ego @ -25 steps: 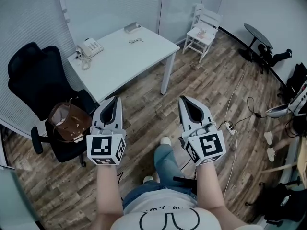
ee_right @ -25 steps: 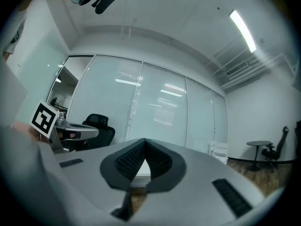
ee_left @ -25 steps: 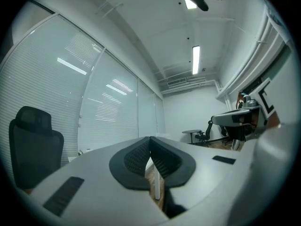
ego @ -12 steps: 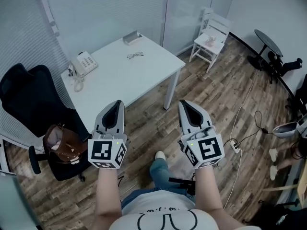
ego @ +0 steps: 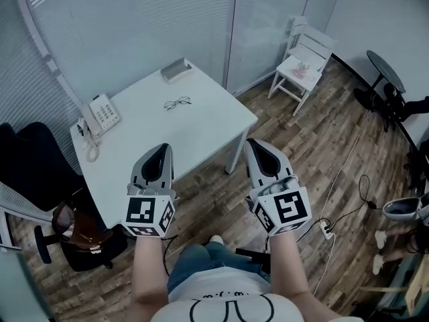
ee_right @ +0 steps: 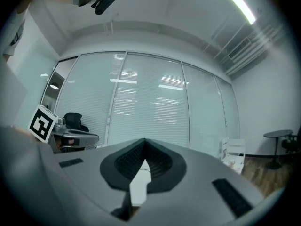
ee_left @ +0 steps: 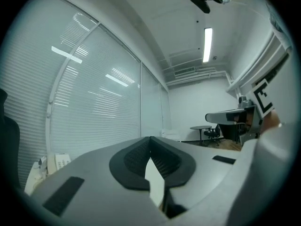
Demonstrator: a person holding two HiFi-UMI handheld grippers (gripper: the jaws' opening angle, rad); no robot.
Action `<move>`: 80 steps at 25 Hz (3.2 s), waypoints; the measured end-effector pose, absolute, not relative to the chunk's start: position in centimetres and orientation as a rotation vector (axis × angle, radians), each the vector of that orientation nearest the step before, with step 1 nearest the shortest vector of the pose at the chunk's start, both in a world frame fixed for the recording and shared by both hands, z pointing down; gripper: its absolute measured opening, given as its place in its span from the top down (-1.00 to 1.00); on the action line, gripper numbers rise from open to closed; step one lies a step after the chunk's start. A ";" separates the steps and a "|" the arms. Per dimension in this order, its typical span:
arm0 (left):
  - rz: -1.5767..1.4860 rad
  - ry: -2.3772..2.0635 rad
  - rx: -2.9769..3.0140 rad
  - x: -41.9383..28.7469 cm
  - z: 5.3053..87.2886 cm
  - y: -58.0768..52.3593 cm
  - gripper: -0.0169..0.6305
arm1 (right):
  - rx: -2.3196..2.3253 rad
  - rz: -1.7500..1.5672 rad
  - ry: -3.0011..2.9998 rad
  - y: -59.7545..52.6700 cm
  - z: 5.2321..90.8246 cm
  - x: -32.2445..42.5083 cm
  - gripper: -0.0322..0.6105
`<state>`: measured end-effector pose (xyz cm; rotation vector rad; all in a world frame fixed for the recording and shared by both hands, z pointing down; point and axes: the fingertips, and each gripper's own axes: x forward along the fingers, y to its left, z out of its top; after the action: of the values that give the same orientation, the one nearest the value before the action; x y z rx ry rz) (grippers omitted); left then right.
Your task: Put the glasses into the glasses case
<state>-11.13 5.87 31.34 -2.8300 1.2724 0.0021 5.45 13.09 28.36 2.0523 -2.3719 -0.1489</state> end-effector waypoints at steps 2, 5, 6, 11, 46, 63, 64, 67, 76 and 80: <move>-0.035 1.279 -2.824 -10.3 31.8 4.6 0.90 | 2.043 -0.120 -2.378 11.8 29.0 6.4 0.87; -0.071 1.292 -2.820 -9.5 32.1 2.6 0.90 | 2.025 -0.085 -2.385 10.2 29.9 7.4 0.87; -0.078 1.288 -2.821 -9.3 32.1 1.8 0.90 | 2.025 -0.075 -2.387 9.5 30.1 7.8 0.87; -0.146 1.283 -2.820 -8.3 32.1 -3.3 0.90 | 2.021 -0.062 -2.388 5.3 30.9 9.2 0.87; -0.824 0.932 -3.041 -0.8 45.8 -33.2 0.48 | 1.744 0.144 -2.360 -27.2 37.5 15.8 0.87; -1.633 0.385 -2.918 -0.6 60.0 -34.1 0.60 | 1.560 0.313 -2.377 -32.7 44.4 17.7 0.87; -1.651 0.368 -2.918 -0.7 60.3 -34.1 0.60 | 1.555 0.313 -2.375 -32.9 44.5 17.8 0.87; -1.668 0.346 -2.940 -0.7 61.0 -34.2 0.61 | 1.545 0.303 -2.375 -33.4 44.7 17.8 0.87; -1.645 0.392 -2.898 -0.9 59.9 -34.2 0.88 | 1.530 0.268 -2.391 -33.3 43.8 17.4 0.87; -1.548 0.460 -2.876 -1.1 57.3 -34.5 0.88 | 1.531 0.238 -2.402 -32.7 42.8 16.9 0.87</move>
<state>-1.07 -34.50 57.32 -2.8760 0.4604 -1.5481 16.85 -32.68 42.84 1.5314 -2.4023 0.2380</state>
